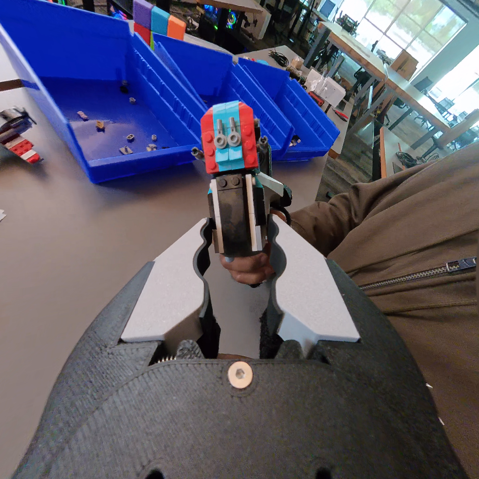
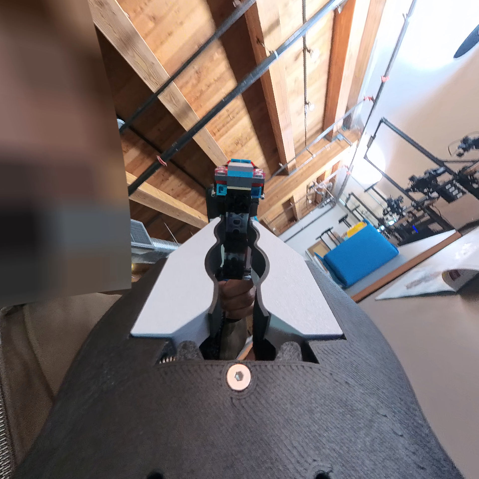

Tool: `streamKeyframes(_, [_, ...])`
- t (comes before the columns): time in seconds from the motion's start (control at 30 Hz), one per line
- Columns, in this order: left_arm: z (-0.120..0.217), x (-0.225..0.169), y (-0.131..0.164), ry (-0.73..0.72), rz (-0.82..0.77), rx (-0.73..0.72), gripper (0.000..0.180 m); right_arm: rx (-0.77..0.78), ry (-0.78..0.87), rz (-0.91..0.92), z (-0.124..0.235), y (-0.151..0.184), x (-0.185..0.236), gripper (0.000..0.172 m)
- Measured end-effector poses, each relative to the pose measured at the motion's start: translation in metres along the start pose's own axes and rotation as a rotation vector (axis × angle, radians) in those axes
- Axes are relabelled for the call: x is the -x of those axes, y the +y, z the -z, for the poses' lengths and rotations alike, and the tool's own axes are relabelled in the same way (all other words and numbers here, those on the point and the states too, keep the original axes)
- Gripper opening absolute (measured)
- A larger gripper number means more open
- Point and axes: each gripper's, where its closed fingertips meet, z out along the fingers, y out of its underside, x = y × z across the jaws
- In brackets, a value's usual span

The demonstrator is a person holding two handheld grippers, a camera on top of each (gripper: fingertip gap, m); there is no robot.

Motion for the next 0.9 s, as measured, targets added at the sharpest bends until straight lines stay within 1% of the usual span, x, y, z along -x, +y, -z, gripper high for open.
streamKeyframes(0.23, [0.034, 0.051, 0.018, 0.042, 0.055, -0.06, 0.043, 0.101, 0.069, 0.001, -0.033, 0.03, -0.047, 0.016])
streamKeyframes(0.4, [0.057, 0.09, 0.023, 0.085, 0.087, -0.099, 0.043, 0.161, 0.108, 0.025, -0.06, 0.045, -0.083, 0.016])
streamKeyframes(0.53, [0.069, 0.11, 0.024, 0.083, 0.121, -0.11, 0.043, 0.171, 0.095, -0.008, -0.08, 0.053, -0.1, 0.016])
streamKeyframes(0.67, [0.072, 0.114, 0.029, 0.043, 0.165, -0.12, 0.043, 0.177, 0.084, -0.058, -0.082, 0.06, -0.109, 0.016])
streamKeyframes(0.8, [0.065, 0.106, 0.033, 0.009, 0.182, -0.146, 0.043, 0.176, 0.082, -0.104, -0.075, 0.065, -0.106, 0.016])
streamKeyframes(0.9, [0.059, 0.099, 0.032, 0.0, 0.187, -0.167, 0.043, 0.189, 0.087, -0.089, -0.067, 0.063, -0.099, 0.016])
